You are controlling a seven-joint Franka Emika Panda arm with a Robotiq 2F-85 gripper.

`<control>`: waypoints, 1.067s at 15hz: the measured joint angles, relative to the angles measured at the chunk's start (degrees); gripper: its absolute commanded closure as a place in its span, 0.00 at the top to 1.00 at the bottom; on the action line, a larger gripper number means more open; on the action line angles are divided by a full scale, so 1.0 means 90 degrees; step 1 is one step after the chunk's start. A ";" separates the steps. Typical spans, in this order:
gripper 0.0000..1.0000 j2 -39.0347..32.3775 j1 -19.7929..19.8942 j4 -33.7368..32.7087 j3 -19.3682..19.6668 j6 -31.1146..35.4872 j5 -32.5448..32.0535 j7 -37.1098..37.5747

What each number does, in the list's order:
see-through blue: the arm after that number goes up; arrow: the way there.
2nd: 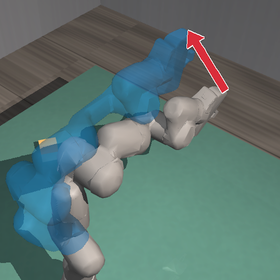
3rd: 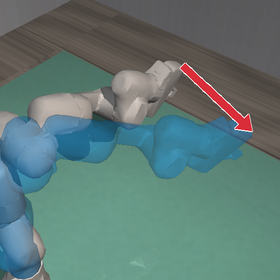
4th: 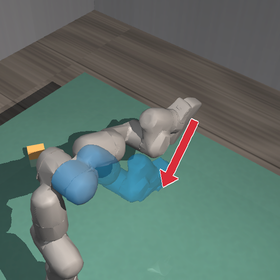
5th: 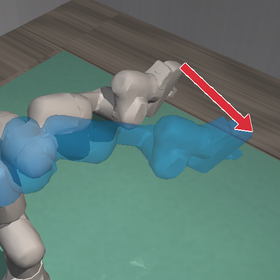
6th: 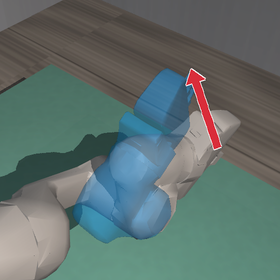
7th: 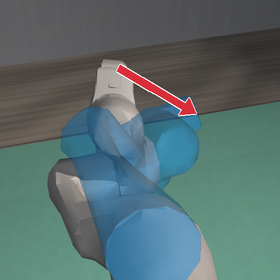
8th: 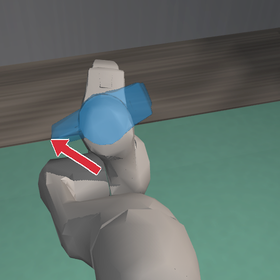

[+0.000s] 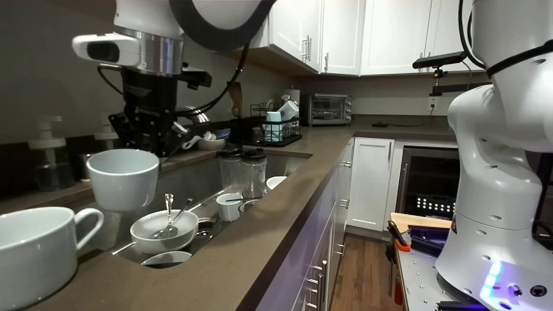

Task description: Pick up the white mug on the right side of the counter, pour the liquid out of the mug into the sink, place the mug on the left side of the counter

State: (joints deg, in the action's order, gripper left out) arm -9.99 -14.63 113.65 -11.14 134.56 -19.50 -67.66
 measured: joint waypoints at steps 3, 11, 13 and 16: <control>0.05 -0.0326 -0.0088 -0.0316 -0.0228 -0.0041 -0.0004 0.0034; 0.05 -0.0656 -0.0417 -0.0714 -0.0514 -0.0116 -0.0015 0.0086; 0.05 -0.0732 -0.0435 -0.0797 -0.0535 -0.0176 -0.0015 0.0092; 0.04 -0.0894 -0.0466 -0.0966 -0.0532 -0.0374 -0.0056 0.0129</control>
State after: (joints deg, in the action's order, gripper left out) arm -18.04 -18.82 104.96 -15.93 131.20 -20.00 -66.50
